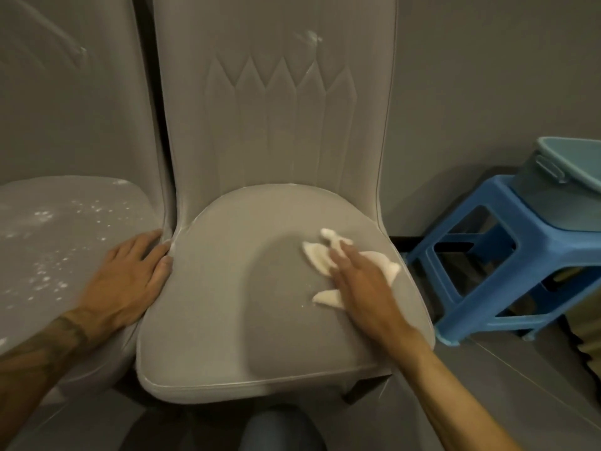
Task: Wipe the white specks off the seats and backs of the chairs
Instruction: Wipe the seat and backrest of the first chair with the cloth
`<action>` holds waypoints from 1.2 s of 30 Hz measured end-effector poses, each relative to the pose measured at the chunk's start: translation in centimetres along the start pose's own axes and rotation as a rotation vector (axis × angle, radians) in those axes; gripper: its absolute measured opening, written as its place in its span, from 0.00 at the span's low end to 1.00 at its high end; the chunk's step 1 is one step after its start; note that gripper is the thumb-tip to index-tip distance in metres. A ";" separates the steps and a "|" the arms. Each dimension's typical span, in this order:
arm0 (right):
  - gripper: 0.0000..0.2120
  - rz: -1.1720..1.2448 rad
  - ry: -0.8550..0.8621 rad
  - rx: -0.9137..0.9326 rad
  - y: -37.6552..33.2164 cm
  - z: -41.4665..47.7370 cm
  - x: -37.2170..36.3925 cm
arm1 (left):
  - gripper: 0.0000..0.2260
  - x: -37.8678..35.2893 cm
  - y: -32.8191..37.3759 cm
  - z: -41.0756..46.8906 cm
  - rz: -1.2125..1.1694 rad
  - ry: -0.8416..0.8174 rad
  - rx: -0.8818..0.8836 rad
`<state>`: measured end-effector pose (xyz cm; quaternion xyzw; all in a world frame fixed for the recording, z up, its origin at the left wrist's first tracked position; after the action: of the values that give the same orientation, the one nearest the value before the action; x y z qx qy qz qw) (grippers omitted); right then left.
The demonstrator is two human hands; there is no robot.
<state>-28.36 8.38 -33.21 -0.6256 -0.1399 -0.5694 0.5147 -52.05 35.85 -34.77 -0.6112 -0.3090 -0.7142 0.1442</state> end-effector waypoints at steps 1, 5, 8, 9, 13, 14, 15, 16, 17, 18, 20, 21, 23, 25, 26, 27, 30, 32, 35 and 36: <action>0.18 0.022 -0.059 0.070 -1.0 -0.4 -1.1 | 0.36 0.1 0.2 -0.1 -0.007 -0.008 0.008; 0.24 -0.154 -0.166 0.112 1.8 -0.5 -0.6 | 0.38 0.1 0.3 -0.8 0.011 -0.005 0.031; 0.24 -0.147 -0.053 -0.038 4.6 0.1 1.2 | 0.35 -0.2 -0.2 -0.7 0.023 0.026 0.031; 0.22 -0.158 -0.012 -0.058 4.1 0.4 1.0 | 0.34 -0.3 -0.3 -0.6 0.028 0.038 0.028; 0.24 -0.046 -0.063 0.090 -4.1 0.9 -3.5 | 0.31 -0.5 -0.4 -0.3 0.048 0.063 0.004; 0.25 -0.072 -0.116 0.171 -6.2 0.6 -5.2 | 0.32 -0.5 -0.4 -0.3 0.048 0.063 0.003; 0.24 -0.079 -0.171 0.230 -7.7 0.2 -6.5 | 0.32 -0.4 -0.3 -0.3 0.045 0.058 0.009; 0.23 -0.073 -0.202 0.263 -8.6 0.1 -6.8 | 0.32 -0.4 -0.3 -0.4 0.042 0.050 0.018; 0.23 -0.056 -0.207 0.260 -8.5 0.1 -6.3 | 0.32 -0.3 -0.4 -0.5 0.041 0.046 0.022; 0.23 -0.006 -0.196 0.225 -7.7 0.0 -5.1 | 0.32 -0.3 -0.4 -0.5 0.045 0.047 0.016; 0.25 0.034 -0.148 0.124 -4.6 -1.1 -2.2 | 0.32 -0.2 -0.2 -0.6 0.043 0.054 0.005; 0.28 -0.044 -0.093 0.108 -2.9 -1.9 -0.7 | 0.31 -0.2 -0.2 -0.5 0.036 0.056 0.002; 0.31 -0.165 -0.031 -0.023 0.1 -3.3 0.9 | 0.29 -0.5 -0.4 -0.5 0.026 0.066 0.001; 0.33 -0.202 -0.030 -0.117 -0.2 -3.3 -0.4 | 0.27 -0.4 -0.4 -0.5 0.032 0.077 -0.008; 0.31 -0.180 -0.036 -0.095 -1.9 -2.8 -1.8 | 0.27 -0.3 -0.3 -0.5 0.034 0.083 -0.015; 0.29 -0.118 -0.055 -0.060 -4.2 -2.1 -3.5 | 0.26 -0.2 -0.4 -0.5 0.035 0.086 -0.018; 0.28 -0.102 -0.158 0.193 -12.1 -1.5 -8.6 | 0.27 0.2 -0.2 -0.6 0.011 0.062 -0.026; 0.25 -0.124 -0.183 0.319 -13.7 -1.7 -9.0 | 0.28 0.7 -0.2 -1.0 -0.006 0.041 -0.031; 0.24 -0.125 -0.142 0.262 -9.9 -1.5 -6.2 | 0.29 1.7 -0.8 -2.6 -0.015 0.053 -0.016; 0.25 -0.052 -0.100 0.156 -8.1 -1.5 -4.6 | 0.30 2.0 -1.1 -3.4 -0.016 0.057 -0.003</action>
<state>-36.81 12.61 -33.53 -0.6075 -0.2256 -0.5379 0.5391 -55.75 34.97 -33.37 -0.5884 -0.3087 -0.7328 0.1464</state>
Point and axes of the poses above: each hand's wrist, its own z-axis towards the middle knuckle, its own x-axis out of the back of the hand, y = z × x, the point moved 7 cm from there along z, towards the middle knuckle, and after that the axes turned 5 degrees about -z, right-handed, at the moved point
